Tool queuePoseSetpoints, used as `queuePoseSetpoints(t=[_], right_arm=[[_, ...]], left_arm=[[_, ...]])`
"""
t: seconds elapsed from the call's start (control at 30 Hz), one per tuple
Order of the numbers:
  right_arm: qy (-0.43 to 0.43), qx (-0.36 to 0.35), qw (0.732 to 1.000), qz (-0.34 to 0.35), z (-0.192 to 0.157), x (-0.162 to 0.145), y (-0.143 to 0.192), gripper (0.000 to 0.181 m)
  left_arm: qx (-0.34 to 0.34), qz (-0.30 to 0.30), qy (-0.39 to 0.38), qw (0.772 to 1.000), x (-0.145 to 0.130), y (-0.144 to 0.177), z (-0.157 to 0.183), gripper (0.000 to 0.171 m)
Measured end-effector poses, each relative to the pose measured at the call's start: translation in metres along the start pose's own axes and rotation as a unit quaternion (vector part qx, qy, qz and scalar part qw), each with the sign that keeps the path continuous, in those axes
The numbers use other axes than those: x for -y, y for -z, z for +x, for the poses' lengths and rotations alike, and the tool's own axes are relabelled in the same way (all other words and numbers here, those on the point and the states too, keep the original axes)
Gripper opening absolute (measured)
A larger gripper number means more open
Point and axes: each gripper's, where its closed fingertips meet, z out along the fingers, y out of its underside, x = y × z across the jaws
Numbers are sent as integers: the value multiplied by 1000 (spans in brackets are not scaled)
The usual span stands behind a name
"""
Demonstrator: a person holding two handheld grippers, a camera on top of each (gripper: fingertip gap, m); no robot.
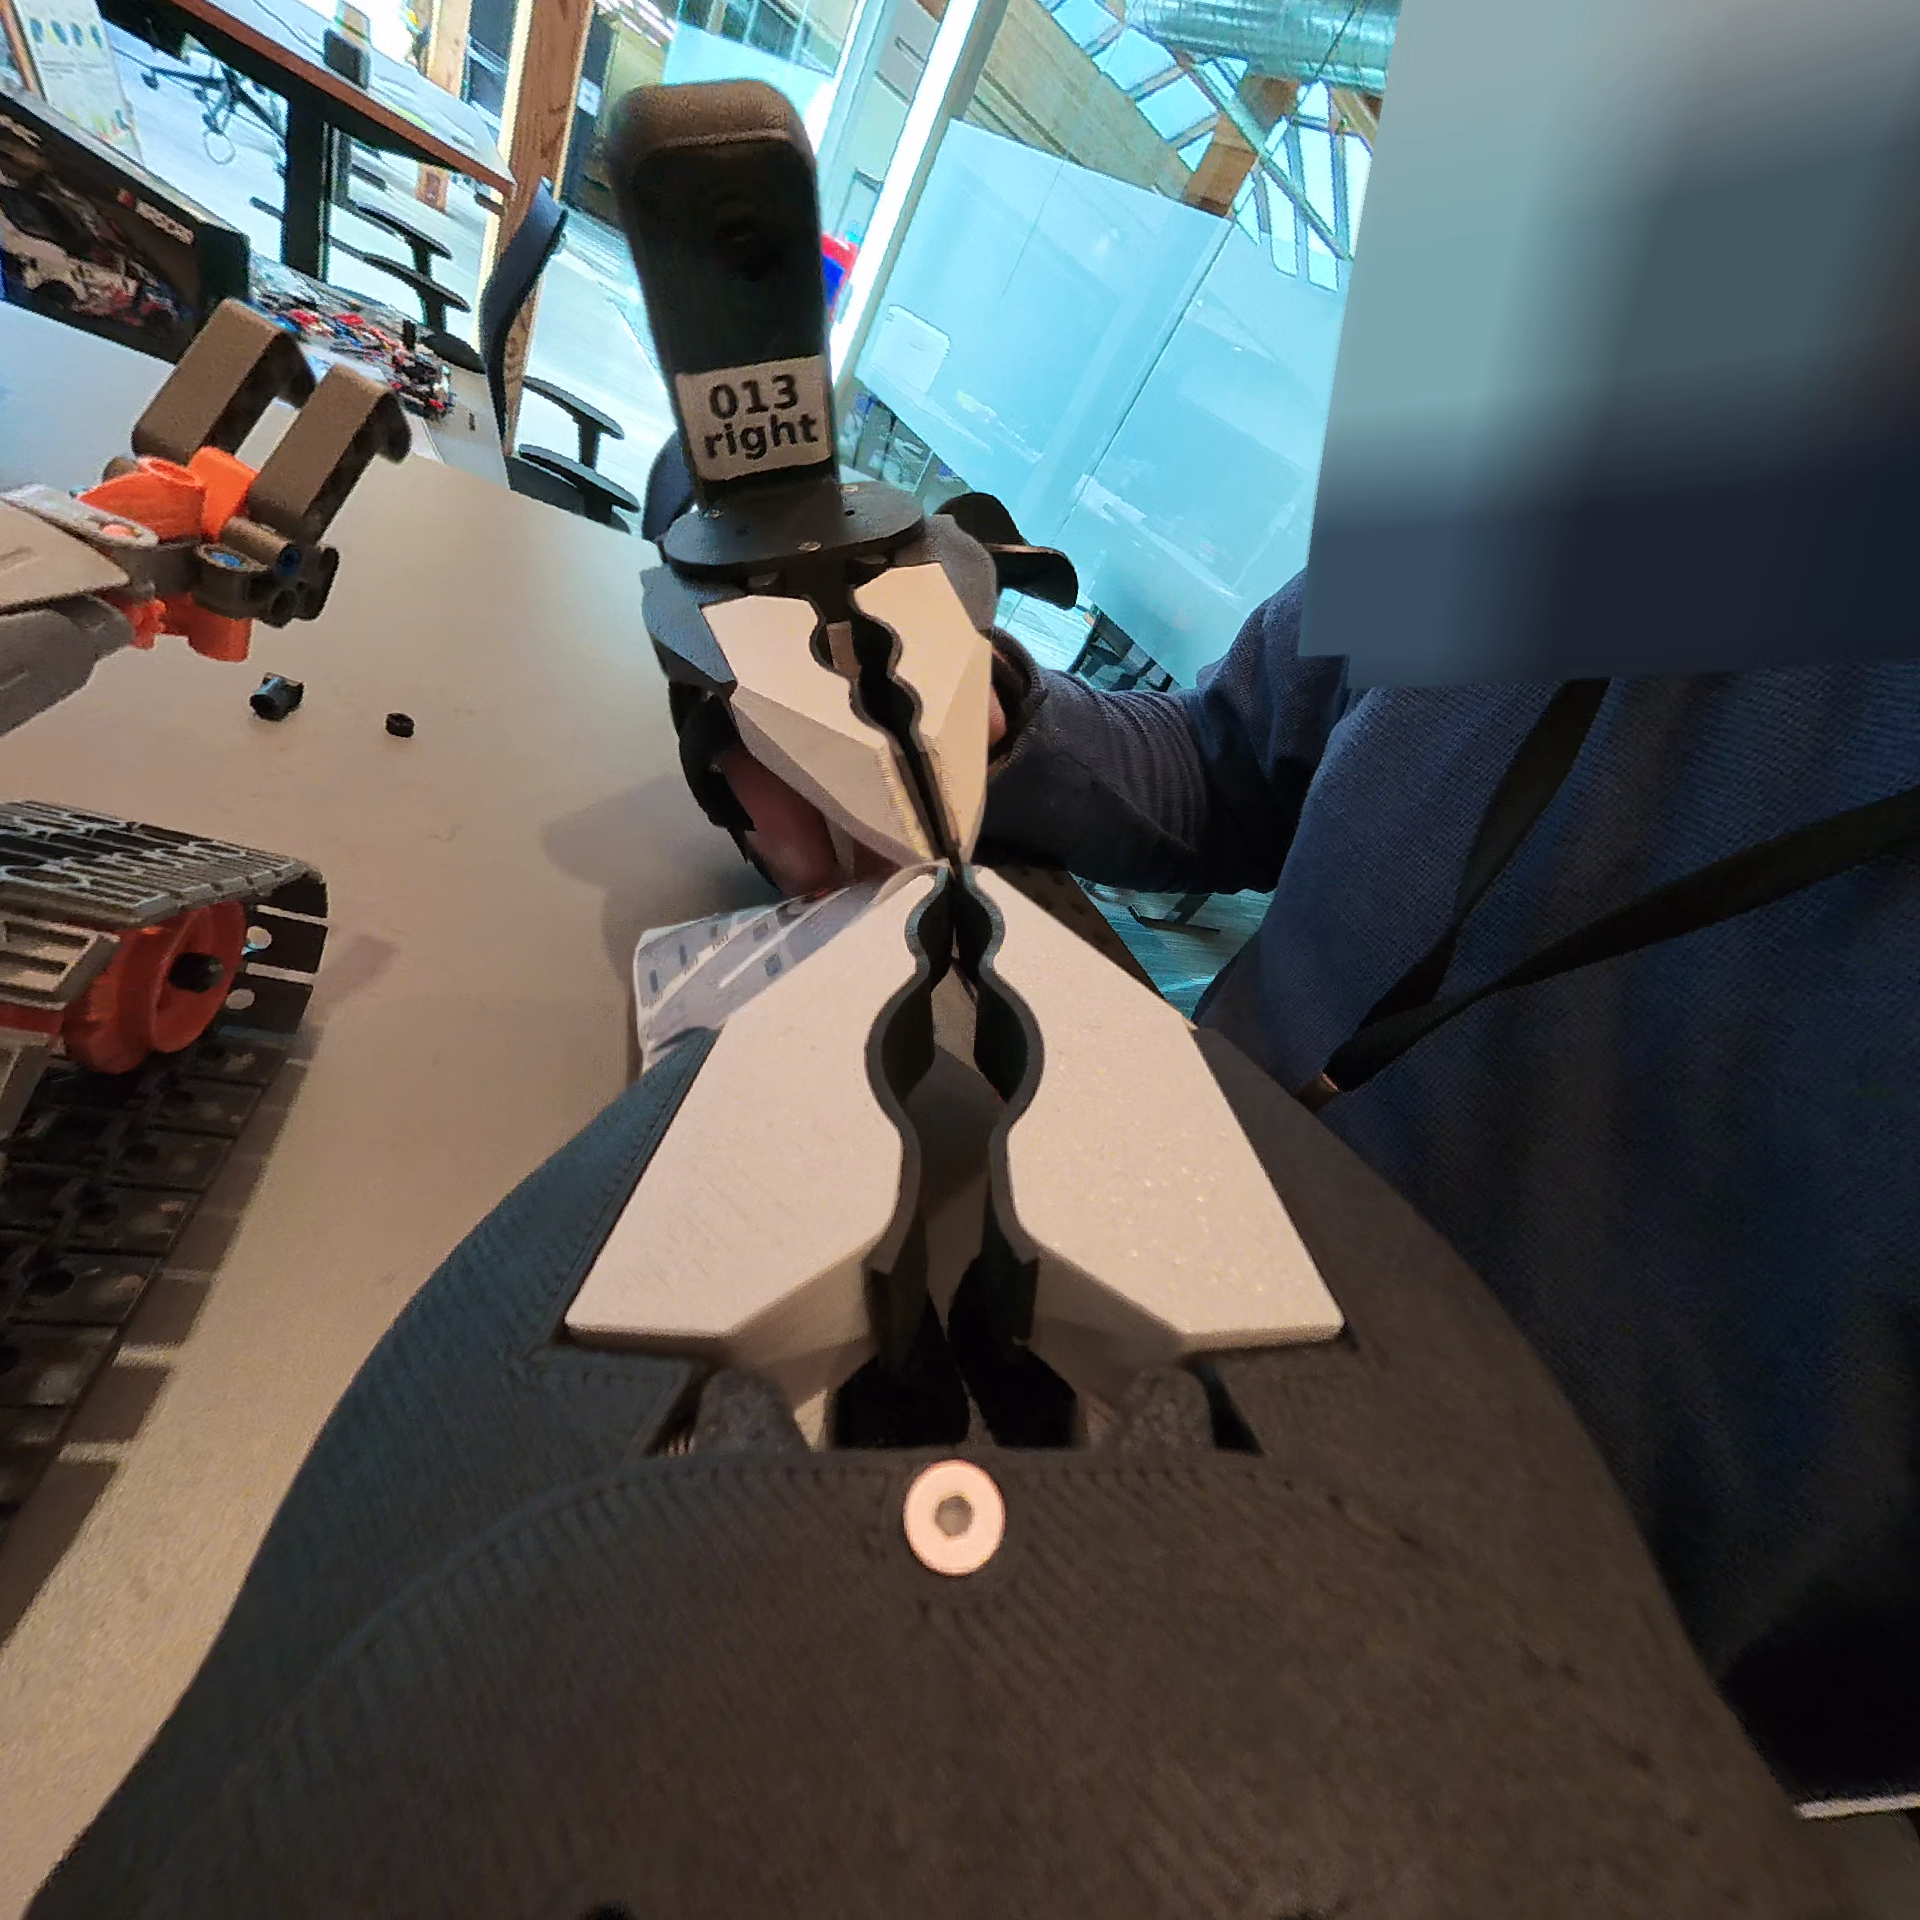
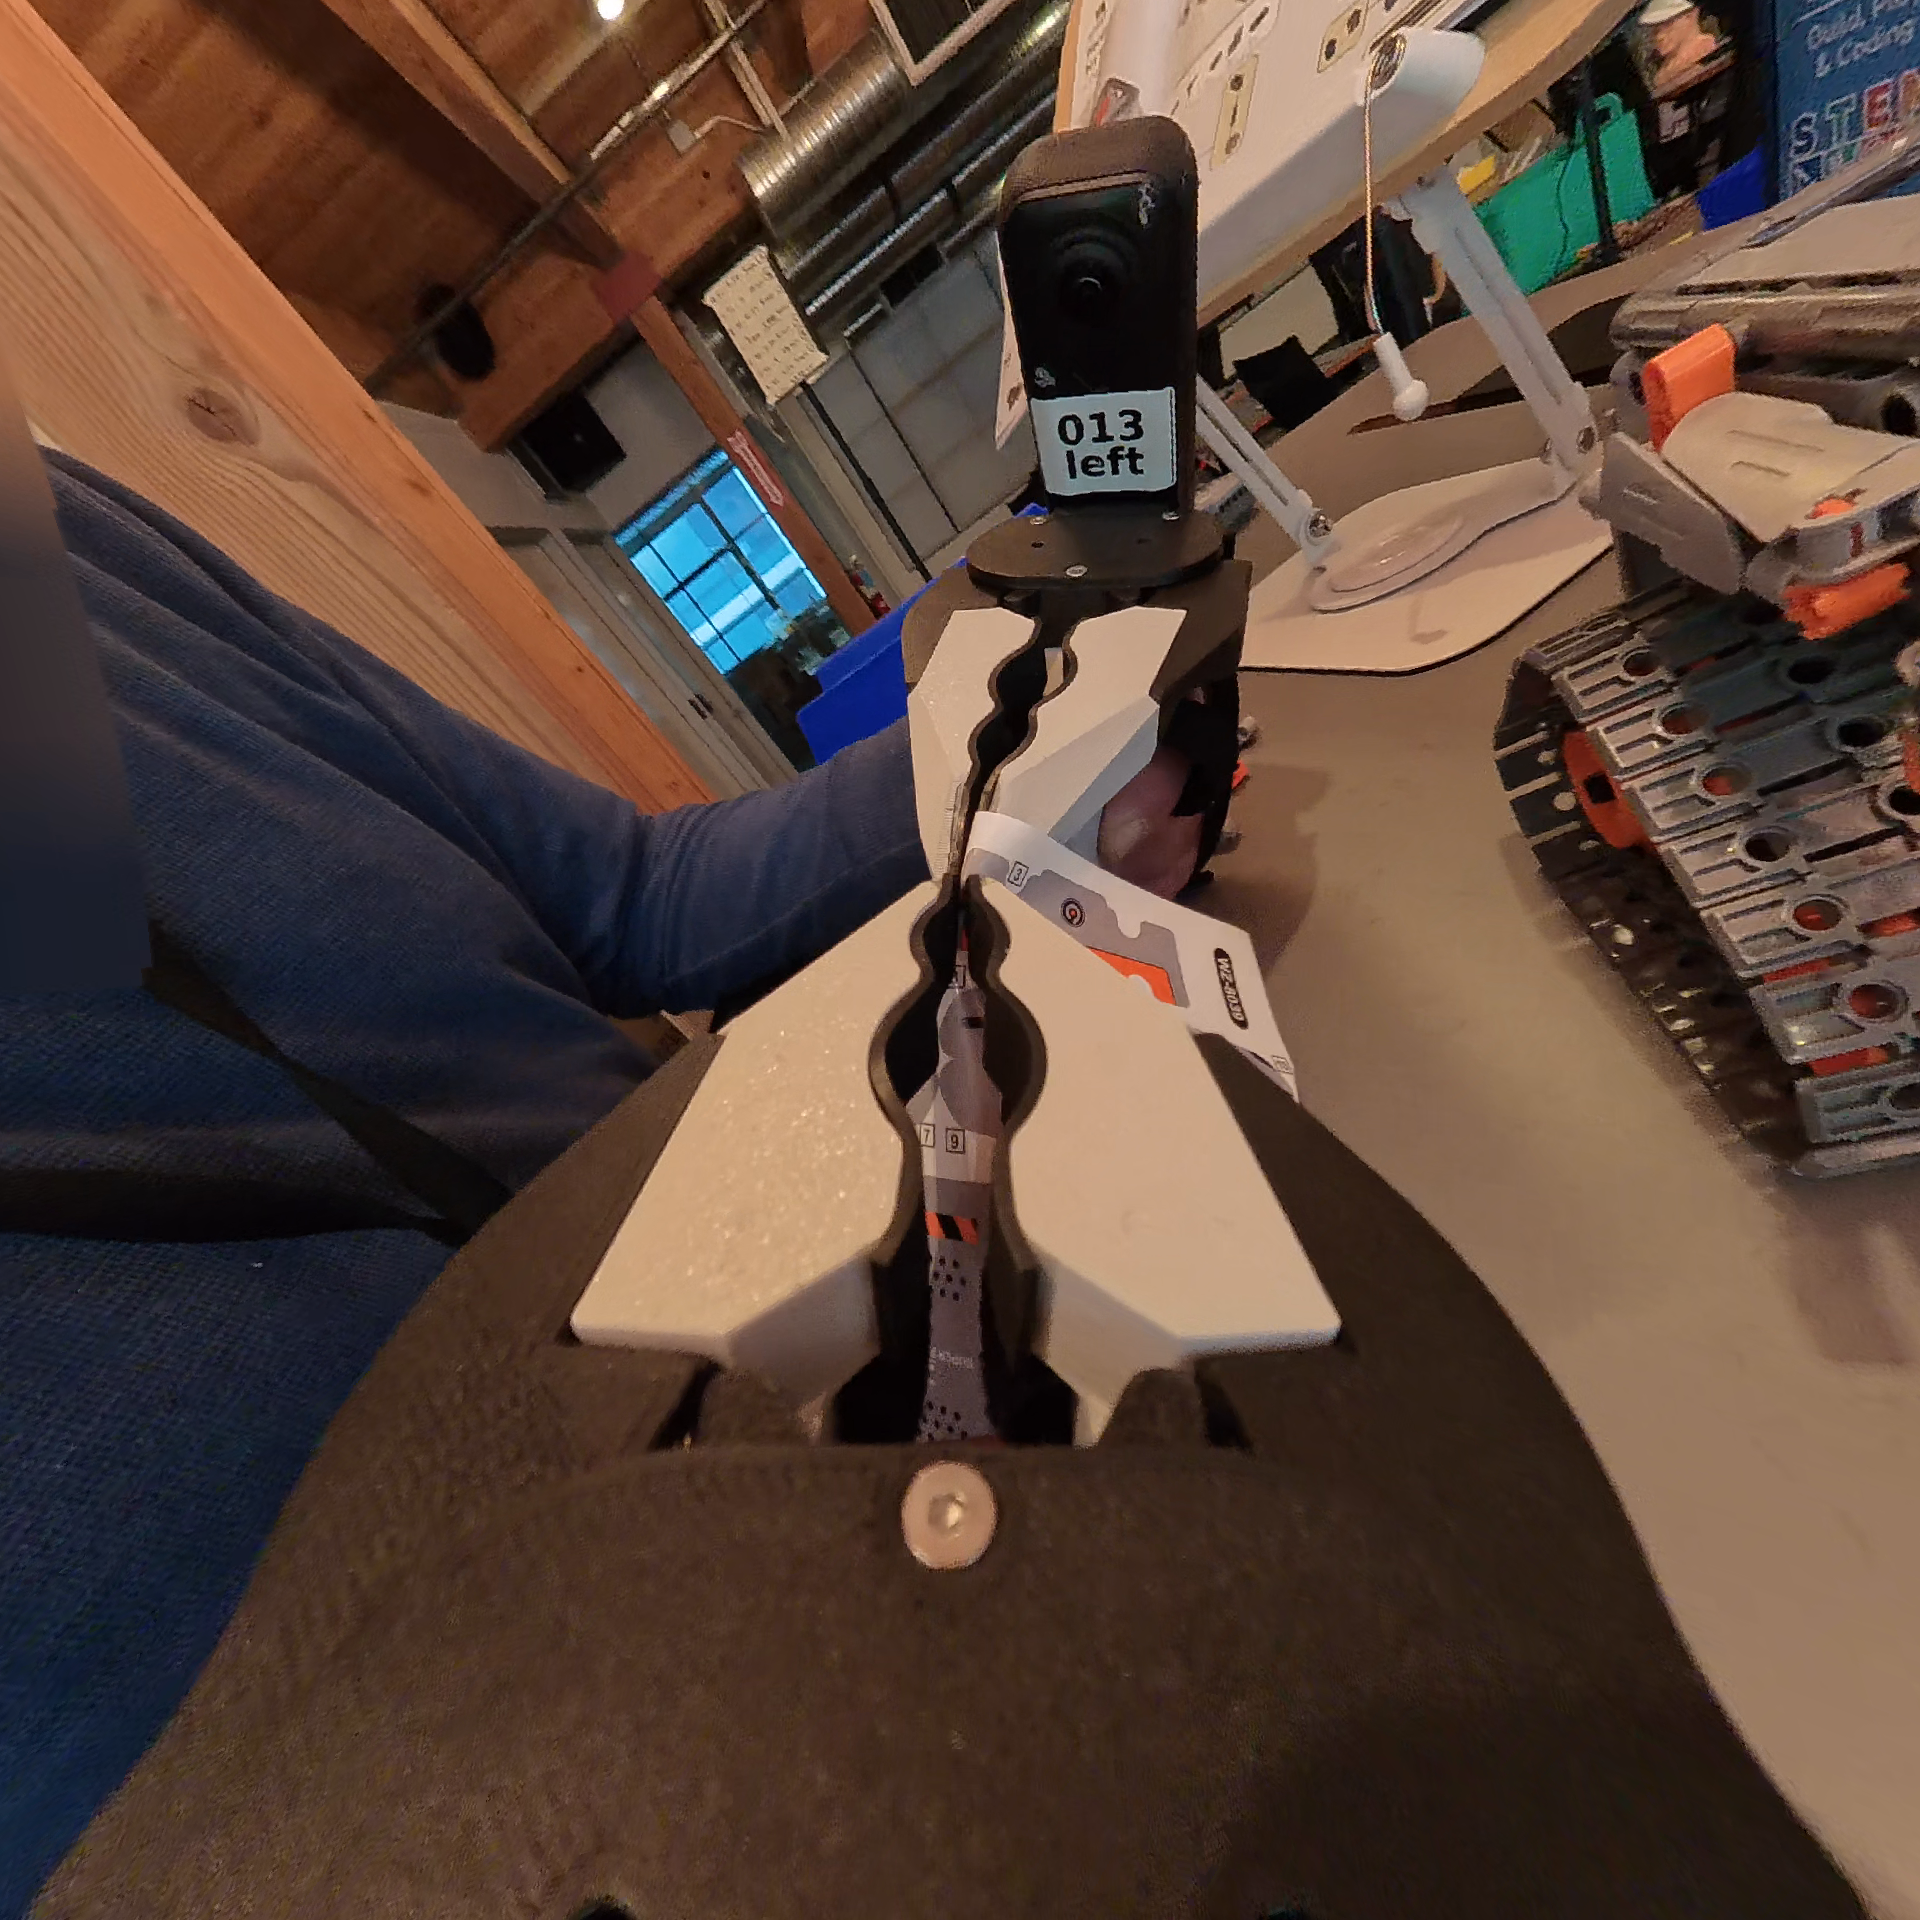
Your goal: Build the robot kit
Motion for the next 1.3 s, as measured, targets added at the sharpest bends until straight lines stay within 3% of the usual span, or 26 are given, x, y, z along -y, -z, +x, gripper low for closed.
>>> queuePoseSetpoints(t=[0.6,0.73,1.03,1.1,1.3], right_arm=[[-32,7,999,1,3,-2,2,0],[-42,3,999,28,8,7,11,0],[31,-25,999,-5,1,0,4,0],[38,-36,999,-14,3,-2,3,8],[40,-37,998,-19,4,-4,2,0]], left_arm=[[29,-22,-37,999,-3,-1,-2,0],[24,-27,-47,998,-5,-1,1,0],[31,-26,-40,998,-5,-2,-2,0],[31,-25,-41,998,-4,-3,-2,0],[33,-31,-42,998,-6,-4,-3,0]])
